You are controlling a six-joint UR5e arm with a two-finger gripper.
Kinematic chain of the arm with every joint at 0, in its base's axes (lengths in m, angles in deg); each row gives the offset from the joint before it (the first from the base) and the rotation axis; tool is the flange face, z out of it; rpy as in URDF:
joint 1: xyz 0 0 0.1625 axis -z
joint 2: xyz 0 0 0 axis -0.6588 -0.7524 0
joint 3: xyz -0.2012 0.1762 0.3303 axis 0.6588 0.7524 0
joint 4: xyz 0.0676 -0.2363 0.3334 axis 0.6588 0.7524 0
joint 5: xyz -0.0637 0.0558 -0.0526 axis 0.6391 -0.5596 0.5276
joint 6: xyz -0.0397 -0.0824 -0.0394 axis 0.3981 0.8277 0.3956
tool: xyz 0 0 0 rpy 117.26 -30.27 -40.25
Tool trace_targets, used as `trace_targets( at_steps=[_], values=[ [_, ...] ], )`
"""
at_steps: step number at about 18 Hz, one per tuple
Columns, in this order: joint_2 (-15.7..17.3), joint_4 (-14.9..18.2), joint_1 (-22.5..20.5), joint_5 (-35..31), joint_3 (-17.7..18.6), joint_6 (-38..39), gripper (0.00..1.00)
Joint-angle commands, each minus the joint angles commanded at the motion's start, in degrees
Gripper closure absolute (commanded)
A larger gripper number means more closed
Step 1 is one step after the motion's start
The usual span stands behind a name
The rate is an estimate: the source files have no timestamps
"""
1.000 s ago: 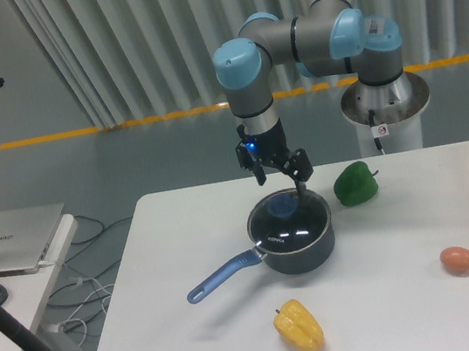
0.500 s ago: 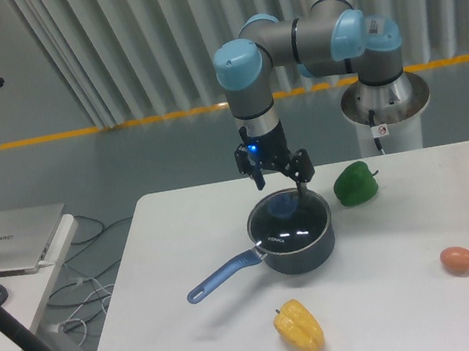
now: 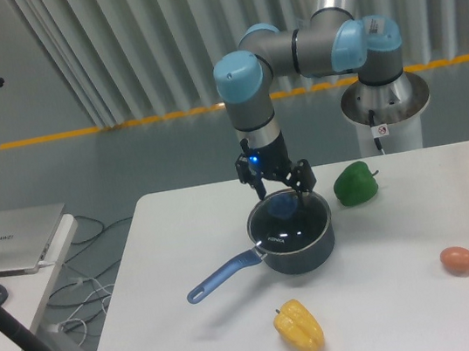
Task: Open the lid
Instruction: 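Lower the open gripper down onto the blue knob of the glass lid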
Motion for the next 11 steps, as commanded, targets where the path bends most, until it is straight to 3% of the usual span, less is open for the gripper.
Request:
trace_targets(
  at_steps=[11],
  values=[
    [-1.1, -0.1, 0.0, -0.1, 0.1, -0.1, 0.0]
  ],
)
